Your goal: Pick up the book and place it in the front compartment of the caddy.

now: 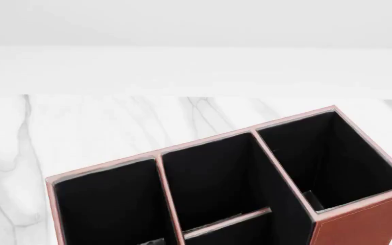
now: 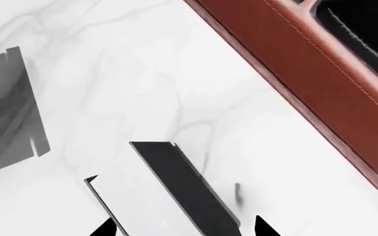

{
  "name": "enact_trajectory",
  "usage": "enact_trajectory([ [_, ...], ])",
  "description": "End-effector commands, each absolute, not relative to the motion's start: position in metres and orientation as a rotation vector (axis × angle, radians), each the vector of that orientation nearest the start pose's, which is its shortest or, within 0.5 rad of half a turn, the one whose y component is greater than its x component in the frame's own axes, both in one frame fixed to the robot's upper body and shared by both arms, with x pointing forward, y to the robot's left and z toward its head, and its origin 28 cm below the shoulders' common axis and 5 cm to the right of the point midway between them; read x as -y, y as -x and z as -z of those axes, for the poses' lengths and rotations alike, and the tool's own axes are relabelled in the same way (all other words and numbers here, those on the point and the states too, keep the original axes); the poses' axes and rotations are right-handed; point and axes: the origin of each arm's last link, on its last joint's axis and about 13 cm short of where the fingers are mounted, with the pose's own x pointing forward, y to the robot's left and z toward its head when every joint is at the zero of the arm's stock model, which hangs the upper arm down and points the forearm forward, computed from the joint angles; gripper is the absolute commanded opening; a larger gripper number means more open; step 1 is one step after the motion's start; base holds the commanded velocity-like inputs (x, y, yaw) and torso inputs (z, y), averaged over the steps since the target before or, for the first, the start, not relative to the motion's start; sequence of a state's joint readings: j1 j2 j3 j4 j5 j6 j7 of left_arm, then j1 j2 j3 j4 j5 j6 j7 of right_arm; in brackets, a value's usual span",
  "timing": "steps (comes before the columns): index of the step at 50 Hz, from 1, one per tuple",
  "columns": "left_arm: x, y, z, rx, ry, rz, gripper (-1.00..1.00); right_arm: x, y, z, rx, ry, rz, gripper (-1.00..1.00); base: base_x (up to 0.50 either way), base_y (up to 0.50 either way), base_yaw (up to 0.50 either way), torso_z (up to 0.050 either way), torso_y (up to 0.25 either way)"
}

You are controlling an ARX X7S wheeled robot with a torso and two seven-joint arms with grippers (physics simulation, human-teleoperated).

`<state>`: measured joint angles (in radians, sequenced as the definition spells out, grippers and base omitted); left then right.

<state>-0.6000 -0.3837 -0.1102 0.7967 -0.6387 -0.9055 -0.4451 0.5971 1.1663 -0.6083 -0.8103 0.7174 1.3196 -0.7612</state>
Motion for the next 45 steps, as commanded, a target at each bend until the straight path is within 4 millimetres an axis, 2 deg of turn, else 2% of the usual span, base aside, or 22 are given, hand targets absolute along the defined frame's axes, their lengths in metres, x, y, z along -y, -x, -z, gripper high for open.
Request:
enact_trajectory([
  [1,-0.249,-0.227,-0.248,0.444,0.055,-0.104,1.00,0.205,-0.183,-0.180,-0.986,0.623,-1.133,1.00,0.00,0.00,0.00,0.000,0.000],
  [23,-0.249,-0.228,-0.248,0.446,0.057,-0.108,1.00,0.200,-0.182,-0.167,-1.008,0.613,-1.168,1.00,0.00,0.00,0.00,0.000,0.000],
  [24,-0.249,-0.228,-0.248,0.445,0.057,-0.108,1.00,0.200,-0.182,-0.167,-1.004,0.617,-1.171,-1.00,0.00,0.00,0.00,0.000,0.000],
  [36,-0.249,-0.228,-0.248,0.445,0.059,-0.107,1.00,0.201,-0.182,-0.169,-0.973,0.624,-1.158,-1.00,0.00,0.00,0.00,0.000,0.000],
  [45,-0.248,-0.227,-0.247,0.443,0.060,-0.105,1.00,0.202,-0.185,-0.186,-0.900,0.626,-1.150,-1.00,0.00,0.00,0.00,0.000,0.000],
])
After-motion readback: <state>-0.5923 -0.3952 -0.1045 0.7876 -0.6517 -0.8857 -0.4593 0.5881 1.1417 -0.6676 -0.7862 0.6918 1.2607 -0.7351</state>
